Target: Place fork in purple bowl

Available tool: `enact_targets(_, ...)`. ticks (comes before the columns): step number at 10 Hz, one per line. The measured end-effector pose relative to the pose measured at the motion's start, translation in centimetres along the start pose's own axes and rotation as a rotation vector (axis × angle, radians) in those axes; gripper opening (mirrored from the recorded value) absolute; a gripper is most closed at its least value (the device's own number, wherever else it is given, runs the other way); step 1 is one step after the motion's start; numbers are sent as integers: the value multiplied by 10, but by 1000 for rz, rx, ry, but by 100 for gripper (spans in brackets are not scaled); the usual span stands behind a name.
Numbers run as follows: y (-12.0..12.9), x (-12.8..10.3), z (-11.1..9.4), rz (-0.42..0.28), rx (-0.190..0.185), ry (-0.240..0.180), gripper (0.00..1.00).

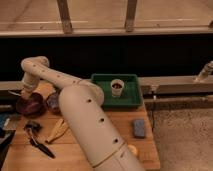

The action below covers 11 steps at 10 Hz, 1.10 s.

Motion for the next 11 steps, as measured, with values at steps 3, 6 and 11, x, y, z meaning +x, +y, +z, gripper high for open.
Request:
enact_targets(3,-1,1,-1,2,2,0,58)
enact_targets(6,0,0,0,-1,0,1,80)
enact_targets(11,0,0,0,0,0,0,80)
